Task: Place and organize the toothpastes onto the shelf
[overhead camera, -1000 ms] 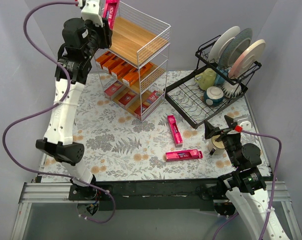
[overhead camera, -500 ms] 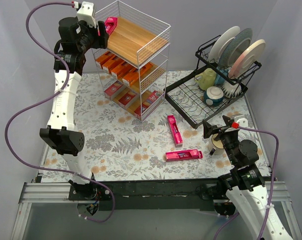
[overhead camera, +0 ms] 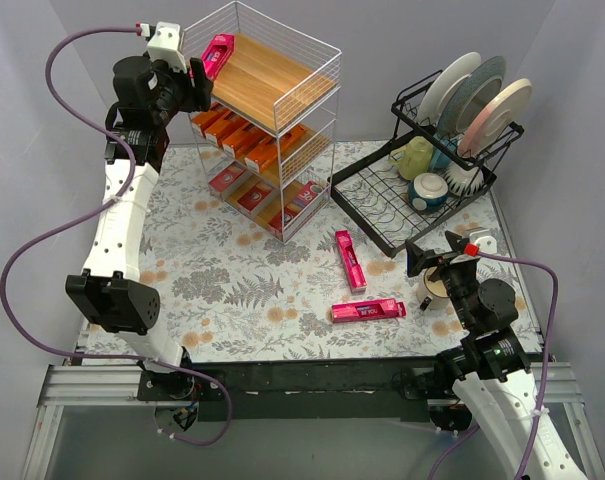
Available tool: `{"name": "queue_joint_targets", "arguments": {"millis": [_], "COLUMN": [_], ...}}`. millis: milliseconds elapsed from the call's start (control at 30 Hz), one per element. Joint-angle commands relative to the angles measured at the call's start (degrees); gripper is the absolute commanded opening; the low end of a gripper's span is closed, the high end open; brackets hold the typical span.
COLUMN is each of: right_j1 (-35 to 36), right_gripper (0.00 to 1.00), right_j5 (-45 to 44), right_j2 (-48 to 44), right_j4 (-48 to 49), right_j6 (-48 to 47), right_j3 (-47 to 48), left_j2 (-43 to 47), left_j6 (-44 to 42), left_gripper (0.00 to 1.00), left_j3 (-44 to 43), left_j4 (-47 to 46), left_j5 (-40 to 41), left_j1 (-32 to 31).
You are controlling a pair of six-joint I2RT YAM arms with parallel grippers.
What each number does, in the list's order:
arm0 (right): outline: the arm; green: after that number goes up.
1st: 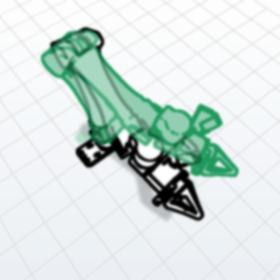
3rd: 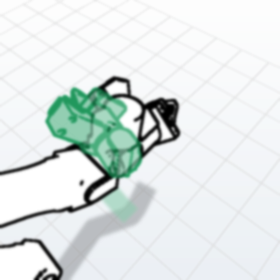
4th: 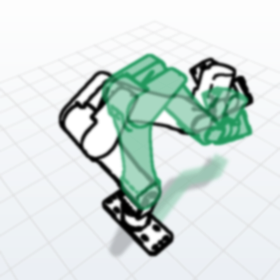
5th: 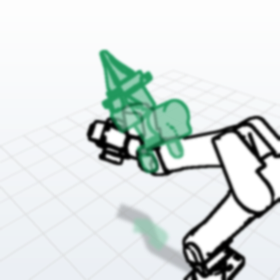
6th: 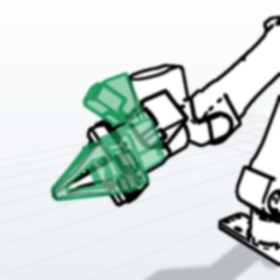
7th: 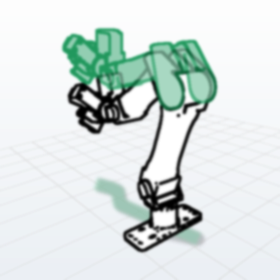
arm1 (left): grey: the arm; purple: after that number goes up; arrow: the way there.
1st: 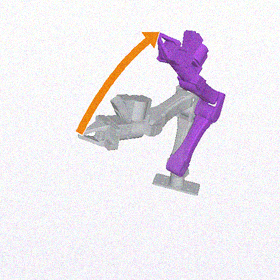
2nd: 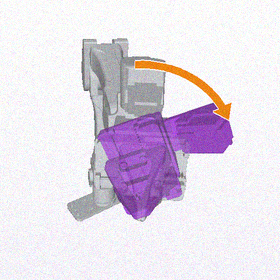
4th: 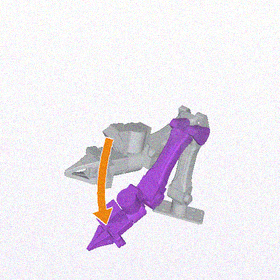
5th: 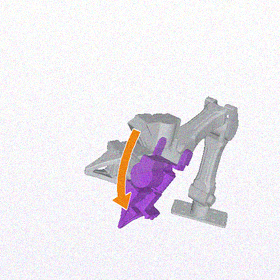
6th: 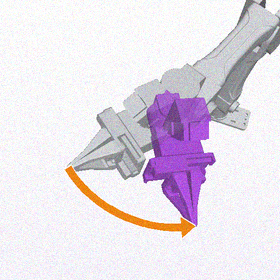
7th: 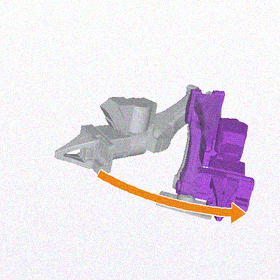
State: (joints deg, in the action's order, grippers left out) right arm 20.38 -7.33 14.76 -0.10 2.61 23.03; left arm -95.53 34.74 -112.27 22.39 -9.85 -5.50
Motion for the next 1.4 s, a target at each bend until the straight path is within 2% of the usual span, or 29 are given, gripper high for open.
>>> {"name": "queue_joint_targets", "arguments": {"millis": [0,267,500,900,1133,1233,1367], "right_j1": [0.3,0.3,0.3,0.3,0.4,0.2,0.3], "right_gripper": [0.99,0.99,0.99,0.99,0.99,0.99,0.99], "right_j5": [0.0,-0.8,-0.8,-1.1,-1.3,-1.3,-1.2], "right_j2": [0.2,-0.1,0.2,0.5,0.4,0.6,0.7], "right_j4": [2.4,2.3,2.4,2.2,2.1,2.0,2.1], "right_j6": [0.1,-0.2,-0.2,-0.3,-0.4,-0.4,-0.4], "right_j3": [0.5,0.6,0.6,0.7,0.7,0.7,0.8], "left_j2": [2.9,-0.4,-3.9,-8.7,-10.6,-11.2,-10.9], "left_j6": [0.9,3.5,4.5,2.5,2.7,2.7,3.0], "left_gripper": [0.55,0.43,0.40,0.41,0.42,0.47,0.60], "left_j3": [0.5,-2.9,-4.9,-9.5,-11.5,-11.8,-12.3], "left_j4": [-4.2,-4.5,-5.6,-6.9,-7.2,-7.5,-7.4], "left_j5": [-0.4,-6.2,-10.4,-14.1,-13.8,-14.2,-13.7], "left_j1": [1.3,4.4,5.4,5.4,5.4,5.4,5.4]}}
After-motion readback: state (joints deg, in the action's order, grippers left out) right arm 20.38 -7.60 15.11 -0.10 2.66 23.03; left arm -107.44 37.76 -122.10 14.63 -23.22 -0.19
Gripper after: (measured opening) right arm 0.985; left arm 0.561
